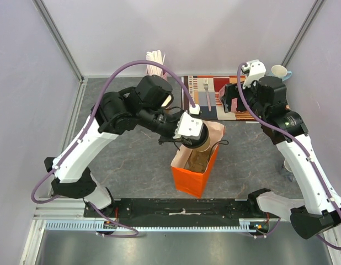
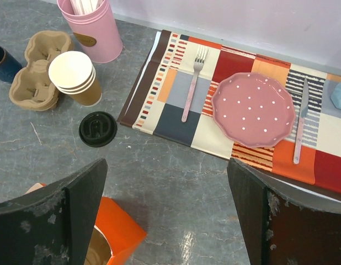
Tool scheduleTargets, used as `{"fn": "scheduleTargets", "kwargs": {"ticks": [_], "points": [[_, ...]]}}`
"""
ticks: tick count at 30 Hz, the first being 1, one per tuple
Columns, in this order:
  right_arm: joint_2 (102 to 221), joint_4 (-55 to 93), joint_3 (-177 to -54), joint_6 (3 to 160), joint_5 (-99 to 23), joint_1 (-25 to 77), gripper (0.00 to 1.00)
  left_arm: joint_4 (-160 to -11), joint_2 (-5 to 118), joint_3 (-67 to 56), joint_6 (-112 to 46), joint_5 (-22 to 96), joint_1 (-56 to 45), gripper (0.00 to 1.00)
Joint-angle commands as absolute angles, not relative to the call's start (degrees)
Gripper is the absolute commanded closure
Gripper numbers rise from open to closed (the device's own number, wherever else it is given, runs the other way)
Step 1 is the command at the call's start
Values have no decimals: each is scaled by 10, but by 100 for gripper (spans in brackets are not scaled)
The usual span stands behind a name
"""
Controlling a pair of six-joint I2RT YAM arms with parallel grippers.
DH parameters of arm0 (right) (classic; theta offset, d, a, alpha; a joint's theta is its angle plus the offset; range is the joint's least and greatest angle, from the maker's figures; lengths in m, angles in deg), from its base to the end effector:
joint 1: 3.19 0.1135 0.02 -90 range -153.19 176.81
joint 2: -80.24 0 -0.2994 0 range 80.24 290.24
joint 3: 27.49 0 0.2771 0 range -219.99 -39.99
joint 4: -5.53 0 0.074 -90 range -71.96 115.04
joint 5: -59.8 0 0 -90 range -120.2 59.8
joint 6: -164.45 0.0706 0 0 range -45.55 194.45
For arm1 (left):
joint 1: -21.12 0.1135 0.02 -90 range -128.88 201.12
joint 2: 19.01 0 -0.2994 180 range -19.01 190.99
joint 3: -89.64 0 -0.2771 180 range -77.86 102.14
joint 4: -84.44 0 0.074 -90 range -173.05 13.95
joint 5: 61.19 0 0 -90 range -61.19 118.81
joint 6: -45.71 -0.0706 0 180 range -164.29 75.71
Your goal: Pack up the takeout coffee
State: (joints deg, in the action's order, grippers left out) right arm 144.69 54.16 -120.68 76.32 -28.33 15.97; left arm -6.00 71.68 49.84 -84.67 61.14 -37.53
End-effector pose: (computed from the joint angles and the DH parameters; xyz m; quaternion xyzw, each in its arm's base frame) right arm 0.2556 0.0864 0.4677 -0.1138 0.8106 0.0917 0.5671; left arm 0.1269 -0.2808 0.5376 0.7385 0.4759 -0.3136 0.3603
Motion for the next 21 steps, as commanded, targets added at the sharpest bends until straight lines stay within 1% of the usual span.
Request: {"fn": "scheduleTargets", "kwargs": {"ticks": [1, 4, 8, 21], "points": [[1437, 538, -1203, 759, -285, 157, 2, 15, 742, 483, -872, 609, -382, 98], [1432, 539, -1197, 757, -286, 157, 2, 25, 763, 484, -880, 597, -384, 98], [1424, 539, -1186, 754, -288, 157, 2, 46, 779, 476, -891, 616, -384, 98], [1409, 537, -1167, 748, -291, 157, 2, 48, 785, 447, -945, 616, -377, 98]]}}
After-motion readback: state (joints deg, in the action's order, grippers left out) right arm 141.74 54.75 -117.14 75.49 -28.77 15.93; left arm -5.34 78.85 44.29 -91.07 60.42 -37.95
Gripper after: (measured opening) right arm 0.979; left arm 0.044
